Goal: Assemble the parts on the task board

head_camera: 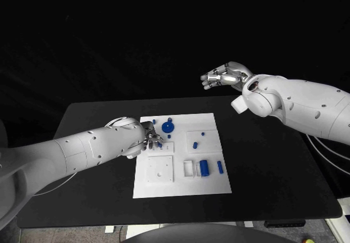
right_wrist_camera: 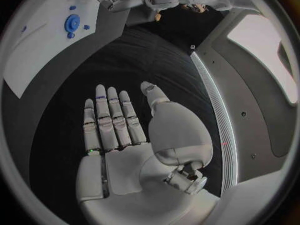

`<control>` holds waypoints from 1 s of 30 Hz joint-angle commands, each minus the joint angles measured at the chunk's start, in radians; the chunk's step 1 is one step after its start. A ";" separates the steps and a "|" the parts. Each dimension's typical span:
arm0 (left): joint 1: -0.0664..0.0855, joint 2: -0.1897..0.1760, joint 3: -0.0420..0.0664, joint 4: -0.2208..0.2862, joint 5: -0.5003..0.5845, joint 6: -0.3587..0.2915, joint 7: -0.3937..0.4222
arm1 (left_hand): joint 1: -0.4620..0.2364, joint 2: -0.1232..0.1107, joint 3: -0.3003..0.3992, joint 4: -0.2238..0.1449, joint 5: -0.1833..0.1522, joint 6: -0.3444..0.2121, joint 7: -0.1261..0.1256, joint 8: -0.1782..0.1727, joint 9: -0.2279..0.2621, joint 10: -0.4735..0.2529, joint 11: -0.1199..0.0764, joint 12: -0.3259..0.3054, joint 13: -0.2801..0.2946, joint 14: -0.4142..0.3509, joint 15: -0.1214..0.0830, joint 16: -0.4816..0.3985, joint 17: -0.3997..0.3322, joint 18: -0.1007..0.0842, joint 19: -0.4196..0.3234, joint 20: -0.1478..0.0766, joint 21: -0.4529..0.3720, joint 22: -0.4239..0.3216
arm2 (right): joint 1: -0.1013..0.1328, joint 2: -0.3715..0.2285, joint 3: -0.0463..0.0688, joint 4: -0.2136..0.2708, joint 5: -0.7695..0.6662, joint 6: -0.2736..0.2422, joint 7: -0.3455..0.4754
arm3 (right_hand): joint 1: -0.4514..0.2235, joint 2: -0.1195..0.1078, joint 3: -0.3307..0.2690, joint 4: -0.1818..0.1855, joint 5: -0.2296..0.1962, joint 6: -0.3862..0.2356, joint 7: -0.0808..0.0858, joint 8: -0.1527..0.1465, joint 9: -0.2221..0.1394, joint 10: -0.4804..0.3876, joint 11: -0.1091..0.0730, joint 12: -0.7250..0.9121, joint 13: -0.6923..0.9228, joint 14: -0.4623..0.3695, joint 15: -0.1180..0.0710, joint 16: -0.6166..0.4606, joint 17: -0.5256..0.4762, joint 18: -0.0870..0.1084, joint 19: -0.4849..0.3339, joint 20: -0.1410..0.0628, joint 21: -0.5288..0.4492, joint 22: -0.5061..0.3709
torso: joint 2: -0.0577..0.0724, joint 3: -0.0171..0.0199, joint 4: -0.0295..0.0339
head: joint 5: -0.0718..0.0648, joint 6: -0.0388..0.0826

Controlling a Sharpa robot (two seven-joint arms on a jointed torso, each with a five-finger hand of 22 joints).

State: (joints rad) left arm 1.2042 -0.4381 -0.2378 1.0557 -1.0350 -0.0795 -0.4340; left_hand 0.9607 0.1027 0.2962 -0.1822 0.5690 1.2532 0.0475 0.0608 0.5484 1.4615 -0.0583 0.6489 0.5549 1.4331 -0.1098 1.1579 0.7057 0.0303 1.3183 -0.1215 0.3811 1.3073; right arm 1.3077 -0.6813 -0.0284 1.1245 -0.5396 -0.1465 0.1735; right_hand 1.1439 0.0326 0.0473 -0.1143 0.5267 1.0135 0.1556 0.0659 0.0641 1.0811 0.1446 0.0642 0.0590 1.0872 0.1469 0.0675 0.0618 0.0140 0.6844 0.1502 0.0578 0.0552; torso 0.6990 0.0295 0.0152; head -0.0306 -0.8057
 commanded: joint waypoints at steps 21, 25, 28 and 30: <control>-0.023 -0.024 0.000 0.058 -0.078 -0.213 0.059 | 0.038 0.007 0.072 -0.043 0.002 0.070 -0.060 0.004 -0.011 0.008 -0.019 -0.004 0.029 0.000 -0.007 0.015 -0.001 0.020 0.001 0.005 0.015 0.019 | -0.002 -0.002 0.000 -0.001 -0.006 0.018 0.002 | -0.001 -0.003 -0.004 0.002 0.000 0.005 -0.002 -0.004 -0.002 0.006 -0.001 -0.005 -0.001 0.009 -0.001 -0.004 -0.001 0.000 0.006 -0.002 -0.001 0.000 | 0.000 -0.0006 -0.0005 | 0.005 -0.005; -0.030 -0.027 0.000 0.063 -0.086 -0.216 0.060 | 0.038 0.007 0.072 -0.043 0.002 0.070 -0.060 0.004 -0.011 0.008 -0.019 -0.004 0.029 0.000 -0.007 0.015 -0.001 0.020 0.001 0.005 0.015 0.019 | -0.003 -0.003 0.000 -0.002 -0.006 0.019 0.002 | 0.000 -0.004 -0.006 0.005 0.000 0.006 -0.003 -0.004 -0.002 0.007 -0.001 -0.005 -0.001 0.009 -0.001 -0.004 -0.001 0.000 0.005 -0.002 -0.001 0.000 | 0.000 -0.0005 -0.0004 | 0.005 -0.007; -0.034 -0.029 0.000 0.065 -0.093 -0.216 0.060 | 0.040 0.006 0.074 -0.042 0.003 0.070 -0.060 0.004 -0.012 0.009 -0.020 -0.005 0.032 0.000 -0.007 0.017 -0.001 0.021 0.001 0.006 0.017 0.019 | -0.003 -0.003 0.000 -0.002 -0.006 0.020 0.002 | 0.000 -0.004 -0.006 0.005 0.000 0.006 -0.003 -0.004 -0.002 0.007 -0.001 -0.005 -0.001 0.009 -0.001 -0.004 -0.001 0.000 0.005 -0.002 -0.001 0.000 | 0.000 -0.0004 -0.0002 | 0.005 -0.007; -0.038 -0.030 0.000 0.065 -0.096 -0.214 0.060 | 0.040 0.006 0.074 -0.042 0.003 0.070 -0.060 0.004 -0.012 0.009 -0.020 -0.005 0.032 0.000 -0.007 0.017 -0.001 0.021 0.001 0.006 0.017 0.019 | -0.004 -0.002 0.000 -0.002 -0.006 0.020 0.002 | 0.000 -0.004 -0.006 0.005 0.000 0.006 -0.003 -0.004 -0.002 0.007 -0.001 -0.005 -0.001 0.009 -0.001 -0.004 -0.001 0.000 0.005 -0.002 -0.001 0.000 | 0.000 -0.0003 -0.0003 | 0.005 -0.007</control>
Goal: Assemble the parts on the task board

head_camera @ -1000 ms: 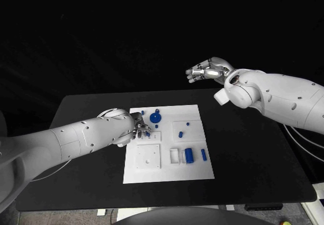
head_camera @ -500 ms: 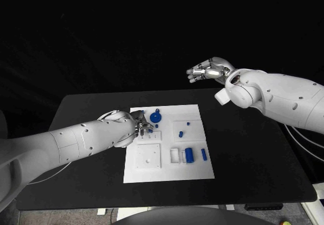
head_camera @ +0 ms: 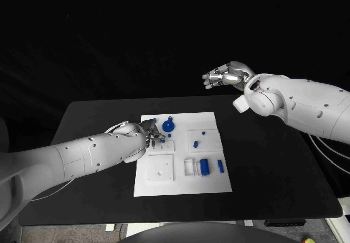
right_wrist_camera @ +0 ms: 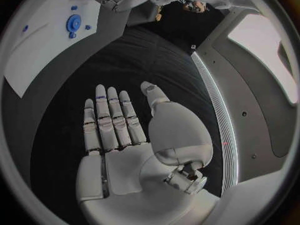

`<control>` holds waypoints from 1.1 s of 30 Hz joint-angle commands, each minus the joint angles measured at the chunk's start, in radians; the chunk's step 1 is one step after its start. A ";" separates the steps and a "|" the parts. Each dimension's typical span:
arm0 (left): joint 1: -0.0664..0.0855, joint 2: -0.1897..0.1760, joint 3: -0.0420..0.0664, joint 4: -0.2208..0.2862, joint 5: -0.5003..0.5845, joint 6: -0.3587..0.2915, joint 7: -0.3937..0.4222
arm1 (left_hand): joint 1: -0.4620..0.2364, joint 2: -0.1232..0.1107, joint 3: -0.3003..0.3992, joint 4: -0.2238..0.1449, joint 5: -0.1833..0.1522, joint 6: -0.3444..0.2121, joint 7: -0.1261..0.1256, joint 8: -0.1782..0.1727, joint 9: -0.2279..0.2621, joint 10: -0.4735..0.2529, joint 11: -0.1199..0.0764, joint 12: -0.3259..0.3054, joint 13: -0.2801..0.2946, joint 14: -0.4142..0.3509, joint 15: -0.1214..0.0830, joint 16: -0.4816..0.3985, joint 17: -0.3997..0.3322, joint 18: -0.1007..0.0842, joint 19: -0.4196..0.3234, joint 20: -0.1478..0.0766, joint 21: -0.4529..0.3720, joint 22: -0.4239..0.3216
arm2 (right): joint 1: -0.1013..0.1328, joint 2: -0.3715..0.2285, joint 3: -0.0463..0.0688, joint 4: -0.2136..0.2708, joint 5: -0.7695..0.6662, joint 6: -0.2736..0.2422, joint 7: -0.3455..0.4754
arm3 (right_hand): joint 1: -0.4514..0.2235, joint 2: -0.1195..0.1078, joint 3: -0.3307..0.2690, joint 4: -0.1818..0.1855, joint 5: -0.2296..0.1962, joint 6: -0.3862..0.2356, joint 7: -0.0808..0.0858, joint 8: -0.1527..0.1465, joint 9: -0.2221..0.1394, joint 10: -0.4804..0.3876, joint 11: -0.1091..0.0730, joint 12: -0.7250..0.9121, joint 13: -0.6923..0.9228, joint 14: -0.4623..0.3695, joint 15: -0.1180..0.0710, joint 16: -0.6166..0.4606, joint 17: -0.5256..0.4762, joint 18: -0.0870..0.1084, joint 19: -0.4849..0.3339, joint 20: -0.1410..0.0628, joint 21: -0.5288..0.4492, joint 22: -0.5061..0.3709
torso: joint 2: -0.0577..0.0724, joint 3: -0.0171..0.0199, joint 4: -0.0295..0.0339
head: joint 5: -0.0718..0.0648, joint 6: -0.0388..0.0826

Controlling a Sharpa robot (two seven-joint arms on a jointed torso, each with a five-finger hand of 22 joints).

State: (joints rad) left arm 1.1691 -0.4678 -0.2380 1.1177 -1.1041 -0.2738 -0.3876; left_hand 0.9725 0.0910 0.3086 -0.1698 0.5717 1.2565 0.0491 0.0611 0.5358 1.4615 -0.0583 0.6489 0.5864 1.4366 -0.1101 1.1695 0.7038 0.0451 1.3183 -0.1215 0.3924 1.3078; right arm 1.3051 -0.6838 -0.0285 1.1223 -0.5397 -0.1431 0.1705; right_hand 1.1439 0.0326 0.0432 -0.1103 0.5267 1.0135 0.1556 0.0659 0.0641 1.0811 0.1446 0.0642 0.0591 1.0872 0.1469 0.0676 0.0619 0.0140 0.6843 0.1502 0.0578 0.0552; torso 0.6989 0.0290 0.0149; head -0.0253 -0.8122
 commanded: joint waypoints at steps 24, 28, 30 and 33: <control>-0.021 -0.016 0.000 0.012 -0.023 0.044 0.001 | 0.029 0.016 0.063 -0.053 0.001 0.068 -0.062 0.004 0.000 0.011 -0.020 -0.008 0.007 -0.003 -0.006 0.008 0.001 0.008 0.000 0.007 0.007 0.018 | -0.010 0.003 0.001 -0.006 -0.006 0.020 0.004 | -0.001 -0.003 -0.002 0.004 0.001 0.005 -0.003 -0.004 -0.002 0.007 -0.001 -0.005 -0.001 0.010 -0.001 -0.004 -0.001 0.000 0.007 -0.002 -0.001 0.000 | 0.000 0.0010 0.0004 | -0.001 -0.005; -0.021 -0.019 0.000 0.015 -0.022 0.050 -0.001 | 0.029 0.016 0.063 -0.053 0.001 0.068 -0.062 0.004 0.000 0.011 -0.020 -0.008 0.007 -0.003 -0.006 0.008 0.001 0.008 0.000 0.007 0.007 0.018 | -0.012 0.003 0.001 -0.007 -0.006 0.020 0.004 | -0.001 -0.003 -0.002 0.004 0.001 0.005 -0.003 -0.004 -0.002 0.007 -0.001 -0.005 -0.001 0.010 -0.001 -0.004 -0.001 0.000 0.007 -0.002 -0.001 0.000 | 0.000 0.0006 0.0002 | -0.002 -0.006; -0.022 -0.020 0.000 0.016 -0.022 0.053 -0.002 | 0.029 0.016 0.063 -0.053 0.001 0.068 -0.062 0.004 0.000 0.011 -0.020 -0.008 0.007 -0.003 -0.006 0.008 0.001 0.008 0.000 0.007 0.007 0.018 | -0.012 0.003 0.001 -0.007 -0.006 0.021 0.004 | -0.001 -0.003 -0.002 0.004 0.001 0.005 -0.003 -0.004 -0.002 0.007 -0.001 -0.005 -0.001 0.010 -0.001 -0.004 -0.001 0.000 0.007 -0.002 -0.001 0.000 | 0.000 0.0005 0.0002 | -0.002 -0.006; -0.022 -0.021 0.000 0.019 -0.022 0.056 -0.004 | 0.029 0.016 0.063 -0.053 0.001 0.068 -0.062 0.004 0.000 0.011 -0.020 -0.008 0.007 -0.003 -0.006 0.008 0.001 0.008 0.000 0.007 0.007 0.018 | -0.013 0.004 0.001 -0.008 -0.006 0.021 0.005 | -0.001 -0.003 -0.002 0.004 0.001 0.005 -0.003 -0.004 -0.002 0.007 -0.001 -0.005 -0.001 0.010 -0.001 -0.004 -0.001 0.000 0.007 -0.002 -0.001 0.000 | 0.000 0.0000 -0.0007 | -0.002 -0.008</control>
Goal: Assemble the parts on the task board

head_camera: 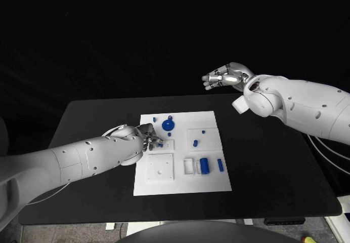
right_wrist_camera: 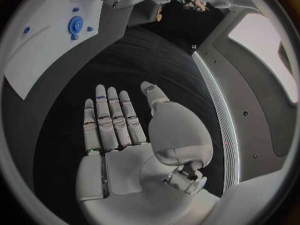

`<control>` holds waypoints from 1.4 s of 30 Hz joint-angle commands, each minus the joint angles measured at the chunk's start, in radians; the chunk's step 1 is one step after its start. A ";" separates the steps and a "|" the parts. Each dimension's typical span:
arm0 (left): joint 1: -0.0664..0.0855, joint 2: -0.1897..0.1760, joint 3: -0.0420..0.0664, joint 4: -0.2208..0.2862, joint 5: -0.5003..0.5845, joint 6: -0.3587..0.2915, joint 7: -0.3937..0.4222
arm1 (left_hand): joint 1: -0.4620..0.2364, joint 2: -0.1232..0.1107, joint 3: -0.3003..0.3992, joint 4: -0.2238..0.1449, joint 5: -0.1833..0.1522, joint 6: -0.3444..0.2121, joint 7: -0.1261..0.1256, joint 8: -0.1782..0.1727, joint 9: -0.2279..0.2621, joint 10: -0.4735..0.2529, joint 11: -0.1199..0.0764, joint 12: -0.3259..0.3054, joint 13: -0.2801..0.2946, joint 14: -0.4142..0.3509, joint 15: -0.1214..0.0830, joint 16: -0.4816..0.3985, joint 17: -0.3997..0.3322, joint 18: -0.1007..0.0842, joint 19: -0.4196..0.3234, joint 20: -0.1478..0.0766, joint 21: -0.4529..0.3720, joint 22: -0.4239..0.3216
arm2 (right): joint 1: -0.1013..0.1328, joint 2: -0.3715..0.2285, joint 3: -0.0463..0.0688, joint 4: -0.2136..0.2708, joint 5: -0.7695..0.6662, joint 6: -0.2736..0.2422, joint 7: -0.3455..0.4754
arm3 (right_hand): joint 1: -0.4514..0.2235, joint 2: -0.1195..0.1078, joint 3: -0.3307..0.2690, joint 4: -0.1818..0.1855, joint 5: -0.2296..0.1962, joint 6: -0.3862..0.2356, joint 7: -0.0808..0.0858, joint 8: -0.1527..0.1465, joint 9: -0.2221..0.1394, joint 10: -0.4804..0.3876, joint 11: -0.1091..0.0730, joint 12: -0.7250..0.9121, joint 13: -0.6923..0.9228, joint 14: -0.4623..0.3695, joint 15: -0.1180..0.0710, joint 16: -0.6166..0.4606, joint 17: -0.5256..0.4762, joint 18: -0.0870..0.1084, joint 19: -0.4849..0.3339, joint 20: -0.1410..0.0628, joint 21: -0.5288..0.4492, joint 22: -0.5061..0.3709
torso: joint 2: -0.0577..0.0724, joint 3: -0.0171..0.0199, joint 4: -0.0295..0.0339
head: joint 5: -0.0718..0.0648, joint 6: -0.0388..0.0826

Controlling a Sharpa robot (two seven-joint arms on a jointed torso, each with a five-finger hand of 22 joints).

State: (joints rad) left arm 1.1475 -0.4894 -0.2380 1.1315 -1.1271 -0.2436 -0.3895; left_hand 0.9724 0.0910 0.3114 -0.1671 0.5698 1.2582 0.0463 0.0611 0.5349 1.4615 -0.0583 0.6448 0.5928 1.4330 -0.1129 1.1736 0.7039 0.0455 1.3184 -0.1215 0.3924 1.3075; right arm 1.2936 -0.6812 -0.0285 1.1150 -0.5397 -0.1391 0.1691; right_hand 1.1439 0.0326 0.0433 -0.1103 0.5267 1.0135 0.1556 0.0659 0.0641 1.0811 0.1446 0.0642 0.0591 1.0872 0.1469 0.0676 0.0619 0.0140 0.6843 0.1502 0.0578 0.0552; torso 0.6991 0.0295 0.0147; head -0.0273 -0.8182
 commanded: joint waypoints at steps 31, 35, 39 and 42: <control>-0.001 0.005 0.000 0.000 -0.004 0.013 0.002 | 0.031 0.017 0.060 -0.055 -0.004 0.064 -0.058 0.003 0.000 0.011 -0.019 -0.010 0.010 -0.001 -0.003 0.003 -0.006 0.007 -0.001 0.007 0.007 0.018 | -0.004 0.002 0.001 -0.002 -0.006 0.018 0.007 | -0.001 -0.003 -0.002 0.005 0.001 0.005 -0.003 -0.004 -0.002 0.007 -0.001 -0.005 -0.001 0.010 -0.001 -0.004 -0.001 0.000 0.007 -0.002 -0.001 0.000 | 0.000 -0.0002 -0.0003 | -0.003 -0.002; -0.002 0.005 0.000 0.002 -0.031 0.002 0.010 | 0.031 0.017 0.060 -0.055 -0.004 0.064 -0.058 0.003 0.000 0.011 -0.019 -0.010 0.010 -0.001 -0.003 0.003 -0.006 0.007 -0.001 0.007 0.007 0.018 | -0.004 0.002 0.001 -0.003 -0.006 0.019 0.006 | -0.001 -0.003 -0.002 0.005 0.001 0.005 -0.003 -0.004 -0.002 0.007 -0.001 -0.005 -0.001 0.010 -0.001 -0.004 -0.001 0.000 0.007 -0.002 -0.001 0.000 | 0.000 -0.0002 -0.0003 | -0.003 -0.002; -0.002 0.005 0.000 0.003 -0.047 -0.005 0.014 | 0.032 0.017 0.060 -0.054 -0.003 0.065 -0.059 0.003 0.001 0.011 -0.019 -0.011 0.011 -0.001 -0.003 0.003 -0.006 0.007 -0.001 0.007 0.007 0.018 | -0.004 0.003 0.001 -0.003 -0.006 0.019 0.006 | -0.001 -0.003 -0.001 0.007 0.001 0.006 -0.003 -0.004 -0.002 0.008 -0.001 -0.005 -0.001 0.010 -0.001 -0.004 -0.001 0.000 0.006 -0.002 -0.001 0.000 | 0.000 -0.0001 0.0001 | -0.004 -0.002; -0.002 0.004 0.000 0.005 -0.053 -0.012 0.018 | 0.032 0.017 0.060 -0.054 -0.003 0.065 -0.059 0.003 0.001 0.011 -0.019 -0.011 0.011 -0.001 -0.003 0.003 -0.006 0.007 -0.001 0.007 0.007 0.018 | -0.004 0.003 0.001 -0.003 -0.006 0.019 0.006 | -0.001 -0.003 -0.001 0.007 0.001 0.006 -0.003 -0.004 -0.002 0.008 -0.001 -0.005 -0.001 0.010 -0.001 -0.004 -0.001 0.000 0.006 -0.002 -0.001 0.000 | 0.000 -0.0003 0.0002 | -0.003 -0.003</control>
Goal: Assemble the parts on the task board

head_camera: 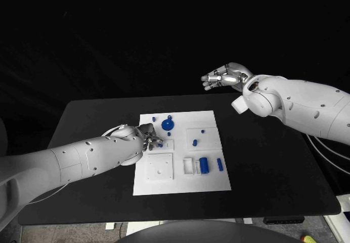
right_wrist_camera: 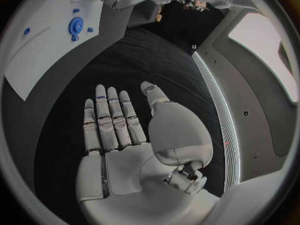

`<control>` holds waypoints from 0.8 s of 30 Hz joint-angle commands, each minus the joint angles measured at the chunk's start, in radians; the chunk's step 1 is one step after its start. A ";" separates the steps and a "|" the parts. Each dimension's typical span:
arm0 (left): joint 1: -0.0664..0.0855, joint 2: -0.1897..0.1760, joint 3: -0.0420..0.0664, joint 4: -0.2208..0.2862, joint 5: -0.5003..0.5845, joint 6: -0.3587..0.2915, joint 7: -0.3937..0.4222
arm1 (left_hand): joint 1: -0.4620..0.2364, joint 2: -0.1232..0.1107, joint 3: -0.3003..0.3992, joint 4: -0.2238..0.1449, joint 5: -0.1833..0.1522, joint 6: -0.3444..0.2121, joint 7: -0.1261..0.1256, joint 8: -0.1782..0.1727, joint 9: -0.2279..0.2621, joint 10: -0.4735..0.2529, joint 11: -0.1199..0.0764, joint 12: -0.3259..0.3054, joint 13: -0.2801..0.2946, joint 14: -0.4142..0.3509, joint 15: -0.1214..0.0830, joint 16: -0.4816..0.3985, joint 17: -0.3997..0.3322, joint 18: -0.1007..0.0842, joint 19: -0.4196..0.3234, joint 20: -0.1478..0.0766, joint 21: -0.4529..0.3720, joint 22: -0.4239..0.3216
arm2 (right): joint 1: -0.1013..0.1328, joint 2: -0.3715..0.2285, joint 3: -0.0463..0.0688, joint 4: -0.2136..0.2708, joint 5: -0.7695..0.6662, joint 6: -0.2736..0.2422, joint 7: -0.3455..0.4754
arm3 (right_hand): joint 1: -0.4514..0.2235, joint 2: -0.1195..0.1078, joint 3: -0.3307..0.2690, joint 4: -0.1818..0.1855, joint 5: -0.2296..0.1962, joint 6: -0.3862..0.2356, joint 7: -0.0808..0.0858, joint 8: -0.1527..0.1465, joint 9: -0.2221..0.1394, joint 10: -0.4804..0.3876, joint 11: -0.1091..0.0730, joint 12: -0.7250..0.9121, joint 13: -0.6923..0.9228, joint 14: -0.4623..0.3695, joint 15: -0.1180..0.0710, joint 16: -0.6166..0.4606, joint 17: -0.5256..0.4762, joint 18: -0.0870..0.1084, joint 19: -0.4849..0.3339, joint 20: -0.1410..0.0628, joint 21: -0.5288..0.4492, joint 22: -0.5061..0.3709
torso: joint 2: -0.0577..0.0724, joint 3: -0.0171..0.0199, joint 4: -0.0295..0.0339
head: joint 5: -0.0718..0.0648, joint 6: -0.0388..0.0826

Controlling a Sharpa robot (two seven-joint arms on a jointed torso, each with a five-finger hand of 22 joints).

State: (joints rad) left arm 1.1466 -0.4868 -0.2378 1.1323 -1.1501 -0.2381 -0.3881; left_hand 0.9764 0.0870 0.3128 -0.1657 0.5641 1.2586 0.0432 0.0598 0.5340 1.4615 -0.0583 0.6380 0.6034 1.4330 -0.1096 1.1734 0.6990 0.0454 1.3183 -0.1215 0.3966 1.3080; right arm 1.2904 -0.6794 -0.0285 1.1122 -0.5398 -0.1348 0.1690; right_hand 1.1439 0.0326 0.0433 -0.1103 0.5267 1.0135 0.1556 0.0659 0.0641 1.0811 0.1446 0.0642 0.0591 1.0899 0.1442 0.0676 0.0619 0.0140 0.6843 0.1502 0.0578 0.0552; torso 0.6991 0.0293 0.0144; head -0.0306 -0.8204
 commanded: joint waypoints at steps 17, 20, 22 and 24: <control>-0.002 0.000 0.000 0.014 -0.044 -0.050 0.030 | 0.031 0.018 0.060 -0.055 0.005 0.065 -0.056 0.005 0.001 0.013 -0.020 -0.006 0.004 0.000 -0.006 0.005 -0.001 0.009 0.001 0.009 0.003 0.018 | -0.001 0.001 0.001 0.001 -0.006 0.015 0.006 | -0.001 -0.003 -0.001 0.007 0.001 0.006 -0.003 -0.004 -0.002 0.008 -0.001 -0.005 -0.001 0.007 0.002 -0.004 -0.001 0.000 0.006 -0.002 -0.001 0.000 | 0.000 0.0002 0.0005 | 0.000 0.001; -0.002 0.000 0.000 0.013 -0.045 -0.045 0.029 | 0.031 0.018 0.060 -0.055 0.005 0.065 -0.056 0.005 0.001 0.013 -0.020 -0.006 0.004 0.000 -0.006 0.005 -0.001 0.009 0.001 0.009 0.003 0.018 | -0.001 0.000 0.001 0.001 -0.006 0.014 0.006 | -0.001 -0.003 -0.001 0.007 0.001 0.006 -0.003 -0.004 -0.002 0.008 -0.001 -0.005 -0.001 0.007 0.002 -0.004 -0.001 0.000 0.006 -0.002 -0.001 0.000 | 0.000 0.0000 0.0002 | 0.000 0.000; -0.002 0.000 0.000 0.012 -0.046 -0.041 0.027 | 0.032 0.018 0.060 -0.053 0.004 0.064 -0.055 0.005 0.001 0.012 -0.020 -0.007 0.006 0.000 -0.006 0.005 -0.002 0.010 0.000 0.010 0.004 0.018 | -0.001 0.000 0.001 0.001 -0.006 0.014 0.005 | -0.001 -0.003 -0.001 0.007 0.001 0.006 -0.003 -0.004 -0.002 0.008 -0.001 -0.005 -0.001 0.007 0.002 -0.004 -0.001 0.000 0.006 -0.002 -0.001 0.000 | 0.000 -0.0003 0.0000 | 0.001 0.000; -0.002 0.001 0.000 0.011 -0.046 -0.036 0.026 | 0.032 0.018 0.060 -0.053 0.004 0.064 -0.055 0.005 0.001 0.012 -0.020 -0.007 0.006 0.000 -0.006 0.005 -0.002 0.010 0.000 0.010 0.004 0.018 | -0.001 0.000 0.001 0.001 -0.006 0.014 0.005 | -0.001 -0.003 -0.001 0.007 0.001 0.006 -0.003 -0.004 -0.002 0.008 -0.001 -0.005 -0.001 0.007 0.002 -0.004 -0.001 0.000 0.006 -0.002 -0.001 0.000 | 0.000 -0.0003 -0.0001 | 0.001 0.000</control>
State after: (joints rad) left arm 1.1442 -0.4879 -0.2380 1.1424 -1.1867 -0.2733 -0.3720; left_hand 0.9764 0.0870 0.3126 -0.1658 0.5610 1.2608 0.0410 0.0610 0.5341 1.4615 -0.0583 0.6334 0.6082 1.4328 -0.1065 1.1733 0.6976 0.0453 1.3183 -0.1215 0.3966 1.3077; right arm 1.2902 -0.6797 -0.0285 1.1122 -0.5398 -0.1344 0.1685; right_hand 1.1439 0.0326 0.0433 -0.1104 0.5267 1.0135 0.1556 0.0659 0.0641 1.0811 0.1446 0.0642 0.0591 1.0899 0.1443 0.0676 0.0619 0.0140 0.6843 0.1502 0.0578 0.0552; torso 0.6988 0.0292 0.0146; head -0.0307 -0.8197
